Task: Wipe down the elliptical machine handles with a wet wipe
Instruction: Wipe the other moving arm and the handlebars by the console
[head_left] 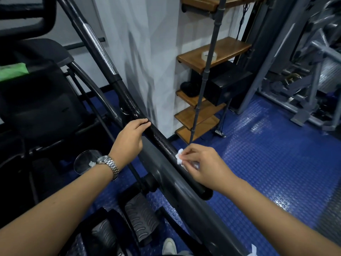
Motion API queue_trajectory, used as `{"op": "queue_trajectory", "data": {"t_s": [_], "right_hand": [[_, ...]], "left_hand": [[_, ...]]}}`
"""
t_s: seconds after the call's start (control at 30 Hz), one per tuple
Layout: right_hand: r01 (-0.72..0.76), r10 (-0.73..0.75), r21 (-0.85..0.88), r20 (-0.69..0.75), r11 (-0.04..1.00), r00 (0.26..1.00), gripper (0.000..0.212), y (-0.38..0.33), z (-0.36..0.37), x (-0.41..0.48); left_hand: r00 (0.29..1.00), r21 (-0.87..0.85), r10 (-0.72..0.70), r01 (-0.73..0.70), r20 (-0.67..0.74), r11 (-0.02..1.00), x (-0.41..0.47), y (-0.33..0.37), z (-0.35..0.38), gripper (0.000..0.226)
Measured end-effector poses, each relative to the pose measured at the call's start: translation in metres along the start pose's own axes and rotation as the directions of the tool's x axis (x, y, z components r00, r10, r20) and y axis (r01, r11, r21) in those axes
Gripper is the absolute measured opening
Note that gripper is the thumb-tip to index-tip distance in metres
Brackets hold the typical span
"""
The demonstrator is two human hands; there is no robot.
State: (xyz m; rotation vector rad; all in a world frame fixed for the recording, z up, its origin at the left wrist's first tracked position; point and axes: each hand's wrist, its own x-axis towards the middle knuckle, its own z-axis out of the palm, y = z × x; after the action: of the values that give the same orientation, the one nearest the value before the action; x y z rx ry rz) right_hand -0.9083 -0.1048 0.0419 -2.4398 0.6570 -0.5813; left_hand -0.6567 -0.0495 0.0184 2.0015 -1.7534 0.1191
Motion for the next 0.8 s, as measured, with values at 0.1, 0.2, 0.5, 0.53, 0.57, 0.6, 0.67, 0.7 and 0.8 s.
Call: {"op": "queue_trajectory", "data": {"t_s": [0.1,0.2,0.5,0.53,0.57,0.6,0.67,0.7,0.8], "right_hand": [[0.015,-0.014,0.016,-0.032,1.0,0.999,0.016,-0.003,0.01,0.019],[-0.014,0.014,0.043,-0.01,0.999,1.0,0.015,-0.001,0.007,0.015],[-0.012,0.015,0.08,-0.035,0.997,0.999,0.011,-0.002,0.012,0.027],[-0.015,0.018,0.074,-0.039,0.997,0.999,0.011,-0.002,0.012,0.024],[-0.025,0.027,0.068,-0.034,0.997,0.999,0.011,-0.001,0.009,0.019],[-0.04,0.041,0.063,-0.02,0.997,0.999,0.012,0.0,0.005,0.012],[-0.088,0.087,0.098,0.014,0.991,0.996,0.012,0.002,-0.003,0.001],[-0.116,0.114,0.123,0.025,0.986,0.993,0.012,0.002,-0.006,0.001],[-0.112,0.113,0.123,-0.006,0.986,0.994,0.013,0.0,0.002,0.019]], "left_hand": [[1.0,0.004,0.006,-0.006,-0.008,1.0,-0.002,-0.001,0.001,0.048],[1.0,0.009,0.012,-0.012,0.004,1.0,-0.003,-0.003,0.001,0.047],[1.0,0.011,0.013,-0.013,-0.004,1.0,-0.003,-0.002,0.0,0.048],[1.0,0.013,0.016,-0.016,-0.001,1.0,-0.003,-0.003,-0.001,0.049],[1.0,0.014,0.017,-0.017,0.002,1.0,-0.003,-0.003,-0.001,0.049],[1.0,0.014,0.018,-0.018,0.003,1.0,-0.002,-0.003,-0.002,0.049],[1.0,0.011,0.017,-0.017,0.005,1.0,-0.002,-0.002,-0.001,0.048],[1.0,0.007,0.016,-0.016,0.002,1.0,-0.002,-0.001,0.0,0.048],[1.0,0.004,0.008,-0.008,-0.012,1.0,-0.004,0.0,0.002,0.047]]}}
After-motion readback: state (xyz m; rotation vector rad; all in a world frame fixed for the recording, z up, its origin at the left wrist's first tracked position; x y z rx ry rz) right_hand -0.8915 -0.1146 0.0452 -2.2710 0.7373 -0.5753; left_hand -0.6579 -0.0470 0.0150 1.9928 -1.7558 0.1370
